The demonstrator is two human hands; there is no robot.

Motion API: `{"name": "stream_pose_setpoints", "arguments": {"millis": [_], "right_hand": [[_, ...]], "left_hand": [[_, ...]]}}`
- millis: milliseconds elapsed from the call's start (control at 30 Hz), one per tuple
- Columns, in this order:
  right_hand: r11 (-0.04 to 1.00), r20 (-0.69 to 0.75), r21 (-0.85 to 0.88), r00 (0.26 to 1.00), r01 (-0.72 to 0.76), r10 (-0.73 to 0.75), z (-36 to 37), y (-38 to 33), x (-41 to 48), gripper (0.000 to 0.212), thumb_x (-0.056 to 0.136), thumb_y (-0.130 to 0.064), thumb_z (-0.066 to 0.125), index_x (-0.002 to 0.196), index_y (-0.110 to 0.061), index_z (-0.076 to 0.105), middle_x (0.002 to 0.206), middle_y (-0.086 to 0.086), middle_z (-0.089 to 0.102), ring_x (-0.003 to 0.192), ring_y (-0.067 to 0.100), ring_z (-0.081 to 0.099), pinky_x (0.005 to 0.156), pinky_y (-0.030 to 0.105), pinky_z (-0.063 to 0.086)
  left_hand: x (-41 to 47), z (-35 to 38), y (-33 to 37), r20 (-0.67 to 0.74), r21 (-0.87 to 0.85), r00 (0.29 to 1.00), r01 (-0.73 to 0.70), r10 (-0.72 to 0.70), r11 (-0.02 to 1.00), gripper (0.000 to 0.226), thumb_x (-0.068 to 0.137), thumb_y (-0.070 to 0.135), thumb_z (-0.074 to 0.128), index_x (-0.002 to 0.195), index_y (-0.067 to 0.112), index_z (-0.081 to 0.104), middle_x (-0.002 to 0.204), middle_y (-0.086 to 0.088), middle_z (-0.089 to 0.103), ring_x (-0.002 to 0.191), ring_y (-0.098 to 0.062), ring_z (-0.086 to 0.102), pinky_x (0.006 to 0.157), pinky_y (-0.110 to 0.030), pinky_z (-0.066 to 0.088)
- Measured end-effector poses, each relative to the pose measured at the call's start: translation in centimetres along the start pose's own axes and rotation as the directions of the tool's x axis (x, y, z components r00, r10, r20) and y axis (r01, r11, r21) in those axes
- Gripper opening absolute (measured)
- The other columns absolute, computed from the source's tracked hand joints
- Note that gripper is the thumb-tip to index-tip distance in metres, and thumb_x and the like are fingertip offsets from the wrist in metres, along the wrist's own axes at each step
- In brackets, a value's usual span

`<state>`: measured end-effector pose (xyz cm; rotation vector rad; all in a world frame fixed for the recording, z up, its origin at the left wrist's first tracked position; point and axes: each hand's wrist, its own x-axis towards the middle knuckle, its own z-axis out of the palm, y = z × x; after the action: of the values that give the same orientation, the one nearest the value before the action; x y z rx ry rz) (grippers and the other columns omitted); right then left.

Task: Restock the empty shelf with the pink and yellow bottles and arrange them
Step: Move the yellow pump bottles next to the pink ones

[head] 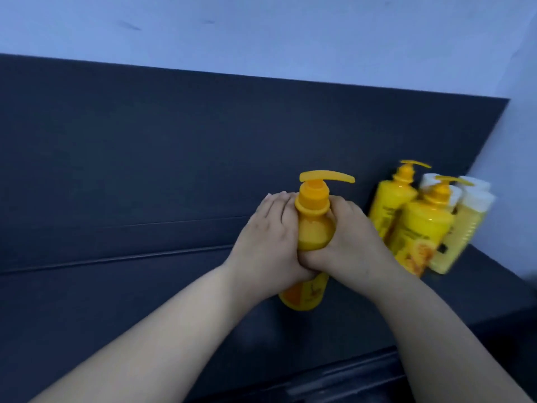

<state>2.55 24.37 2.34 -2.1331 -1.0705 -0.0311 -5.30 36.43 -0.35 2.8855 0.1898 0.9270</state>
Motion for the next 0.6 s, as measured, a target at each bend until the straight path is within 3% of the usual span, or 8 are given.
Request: {"name": "stream_pose_setpoints", "arguments": {"millis": [100,167,233,367,500,600], "right_hand": [[0.997,0.08,0.068,0.996,0.041,-0.046,5.2,-5.6,-0.3,0.071,0.051,-0.037,0.078,0.114,-0.035,0.046,0.109,-0.01,0.05,0.093,0.006,0.053,0.078,0.031,0.05],[0.992,0.128,0.114,0.989,0.053,-0.067,8.7,-9.3,-0.7,0.072,0.052,-0.037,0.079,0.115,-0.035,0.046,0.108,-0.011,0.05,0.094,0.006,0.052,0.079,0.032,0.05],[0.986,0.166,0.151,0.981,0.073,-0.098,12.2,-12.5,-1.3,0.072,0.051,-0.039,0.079,0.115,-0.035,0.046,0.107,-0.011,0.051,0.095,0.006,0.052,0.078,0.033,0.05],[0.976,0.221,0.197,0.965,0.097,-0.14,17.6,-17.5,-2.4,0.072,0.046,-0.044,0.076,0.111,-0.034,0.046,0.105,-0.009,0.053,0.096,0.009,0.054,0.078,0.035,0.052],[0.972,0.293,0.196,0.938,0.132,-0.187,21.3,-21.0,-2.7,0.072,0.04,-0.052,0.07,0.106,-0.032,0.049,0.103,-0.009,0.057,0.093,0.009,0.057,0.077,0.037,0.053],[0.971,0.344,0.187,0.916,0.15,-0.208,23.3,-22.6,-2.3,0.068,0.042,-0.048,0.073,0.104,-0.031,0.05,0.101,-0.009,0.057,0.091,0.009,0.056,0.076,0.036,0.053]], "left_hand": [[-4.6,-3.7,-5.2,0.068,0.147,0.996,0.047,-0.058,0.988,0.092,0.064,0.061,0.047,0.135,0.002,0.039,0.131,-0.01,0.048,0.13,-0.026,0.037,0.117,-0.039,0.017],[-8.1,-6.2,-8.7,0.03,0.08,0.992,0.121,-0.124,0.989,0.099,0.056,0.057,0.068,0.136,0.007,0.038,0.133,-0.004,0.045,0.132,-0.02,0.034,0.118,-0.032,0.007],[-11.5,-8.8,-11.4,0.012,0.049,0.985,0.173,-0.174,0.984,0.101,0.051,0.052,0.077,0.134,0.005,0.043,0.132,-0.006,0.049,0.129,-0.022,0.04,0.117,-0.031,0.01],[-17.3,-12.2,-15.3,0.064,0.133,0.968,0.231,-0.241,0.964,0.095,0.059,0.061,0.058,0.131,0.0,0.048,0.13,-0.01,0.054,0.126,-0.026,0.046,0.115,-0.032,0.016],[-20.9,-14.7,-18.0,0.055,0.181,0.953,0.283,-0.297,0.942,0.097,0.06,0.07,0.055,0.127,0.0,0.051,0.127,-0.009,0.057,0.122,-0.024,0.05,0.114,-0.031,0.018],[-22.3,-15.6,-19.5,0.031,0.201,0.944,0.316,-0.328,0.927,0.098,0.059,0.072,0.054,0.125,-0.001,0.053,0.123,-0.01,0.059,0.119,-0.026,0.052,0.112,-0.029,0.017]]}}
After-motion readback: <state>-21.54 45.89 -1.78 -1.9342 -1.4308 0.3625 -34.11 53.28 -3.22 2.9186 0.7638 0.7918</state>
